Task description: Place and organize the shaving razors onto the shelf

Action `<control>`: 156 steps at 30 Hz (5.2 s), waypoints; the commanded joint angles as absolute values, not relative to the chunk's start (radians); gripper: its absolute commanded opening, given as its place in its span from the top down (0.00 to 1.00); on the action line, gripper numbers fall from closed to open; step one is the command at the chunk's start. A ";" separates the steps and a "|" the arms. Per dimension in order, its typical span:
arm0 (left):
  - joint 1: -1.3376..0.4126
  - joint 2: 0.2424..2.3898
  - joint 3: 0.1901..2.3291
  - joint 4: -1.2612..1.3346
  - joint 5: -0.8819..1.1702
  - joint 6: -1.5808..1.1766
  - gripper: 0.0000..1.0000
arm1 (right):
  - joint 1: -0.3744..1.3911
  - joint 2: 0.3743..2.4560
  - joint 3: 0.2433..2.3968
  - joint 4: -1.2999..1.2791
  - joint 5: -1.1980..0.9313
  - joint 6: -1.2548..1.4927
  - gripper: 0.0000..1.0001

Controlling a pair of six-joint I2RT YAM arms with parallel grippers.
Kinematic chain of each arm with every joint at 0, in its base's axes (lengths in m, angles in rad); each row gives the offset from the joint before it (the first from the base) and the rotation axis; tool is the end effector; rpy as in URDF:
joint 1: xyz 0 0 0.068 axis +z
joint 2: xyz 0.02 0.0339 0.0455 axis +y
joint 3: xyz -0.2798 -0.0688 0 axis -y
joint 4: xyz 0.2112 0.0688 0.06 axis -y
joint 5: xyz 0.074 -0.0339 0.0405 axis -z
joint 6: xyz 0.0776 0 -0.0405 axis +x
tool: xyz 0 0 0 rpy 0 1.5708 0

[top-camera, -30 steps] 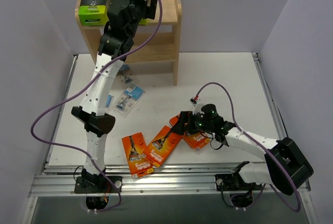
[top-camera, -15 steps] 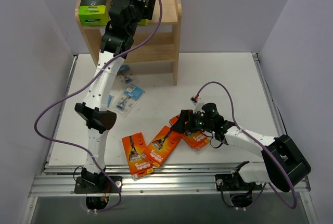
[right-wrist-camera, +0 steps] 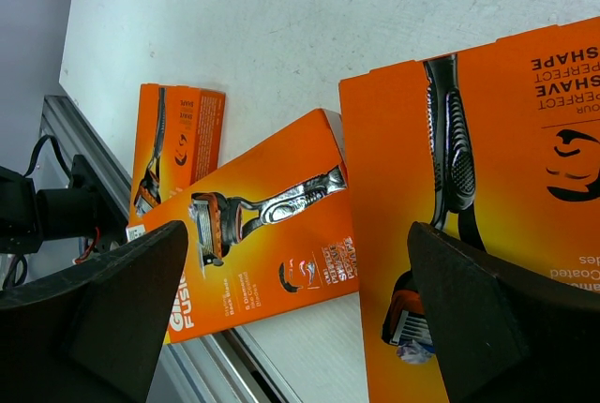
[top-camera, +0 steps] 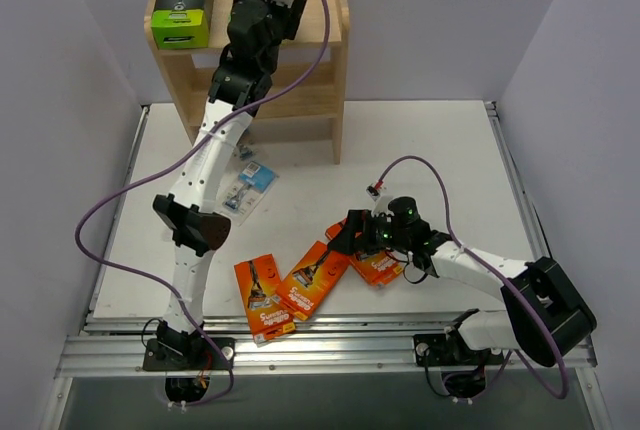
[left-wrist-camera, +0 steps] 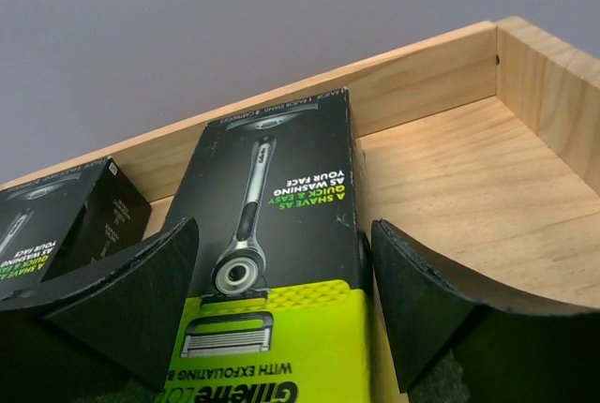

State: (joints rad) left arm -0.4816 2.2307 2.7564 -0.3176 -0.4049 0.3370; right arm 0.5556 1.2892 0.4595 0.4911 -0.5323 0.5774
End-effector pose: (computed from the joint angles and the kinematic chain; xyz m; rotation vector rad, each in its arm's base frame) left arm 0.4451 -0.1982 0.5225 0.2220 1.3635 0.1549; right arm 0.2018 0.1716 0.2202 -0.3705 2.0387 1.2411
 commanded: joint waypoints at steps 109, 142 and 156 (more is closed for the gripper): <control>-0.459 2.037 2.629 -0.298 -0.445 0.318 0.06 | 0.552 1.336 0.413 0.597 -0.586 0.672 0.00; -0.523 0.918 1.324 -0.195 -0.437 0.075 0.05 | 0.678 1.201 0.558 0.292 -0.348 0.657 0.02; -0.541 0.575 0.821 -0.222 -0.606 -0.066 0.06 | 0.934 1.196 0.693 0.173 -0.118 0.629 0.42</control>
